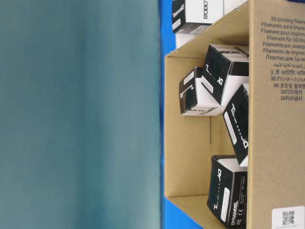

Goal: Pick a box that is randomly placed inside the cardboard box.
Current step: 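Lift the right gripper up from the white tray toward the cardboard box, then lower the open right gripper over the black-white box near the box's top edge, then close the right gripper on the black-white Dynamixel box, then lift the held box out and carry it right over the white tray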

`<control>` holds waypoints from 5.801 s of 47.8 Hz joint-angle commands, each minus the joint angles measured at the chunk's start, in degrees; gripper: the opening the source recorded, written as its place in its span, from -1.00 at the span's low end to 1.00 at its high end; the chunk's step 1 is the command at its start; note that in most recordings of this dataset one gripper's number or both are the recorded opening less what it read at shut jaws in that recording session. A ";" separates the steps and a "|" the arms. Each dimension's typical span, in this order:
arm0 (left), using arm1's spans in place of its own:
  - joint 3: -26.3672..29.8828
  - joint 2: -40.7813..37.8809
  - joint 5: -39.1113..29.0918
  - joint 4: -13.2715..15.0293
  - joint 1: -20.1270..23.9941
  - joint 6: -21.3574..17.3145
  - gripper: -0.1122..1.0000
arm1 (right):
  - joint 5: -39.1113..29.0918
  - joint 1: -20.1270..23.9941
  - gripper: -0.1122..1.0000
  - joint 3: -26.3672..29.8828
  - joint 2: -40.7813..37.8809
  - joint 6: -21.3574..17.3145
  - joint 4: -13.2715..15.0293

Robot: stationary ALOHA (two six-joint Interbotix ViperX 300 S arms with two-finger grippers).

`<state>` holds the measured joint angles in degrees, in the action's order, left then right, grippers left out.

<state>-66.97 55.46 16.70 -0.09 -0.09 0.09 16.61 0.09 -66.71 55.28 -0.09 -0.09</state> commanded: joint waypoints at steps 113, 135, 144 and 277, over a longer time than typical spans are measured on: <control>7.47 0.26 -20.39 -0.88 -3.08 3.25 -0.92 | -79.98 -9.76 0.99 65.48 -69.70 -54.23 -1.93; 7.21 5.63 -29.44 -0.88 -3.43 3.52 -0.92 | -76.90 -10.02 0.98 63.63 -75.06 -61.35 1.58; 7.21 6.06 -29.44 -0.88 -3.43 3.52 -0.92 | -75.41 -10.20 0.98 63.46 -76.82 -63.02 1.67; 10.72 6.86 -29.44 -0.88 -3.34 7.65 -0.92 | -95.10 0.79 0.24 54.23 -38.41 -35.24 4.22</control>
<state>-57.74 63.11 -13.01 -0.79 -3.43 7.56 -82.71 0.70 -7.91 14.77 -36.47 4.66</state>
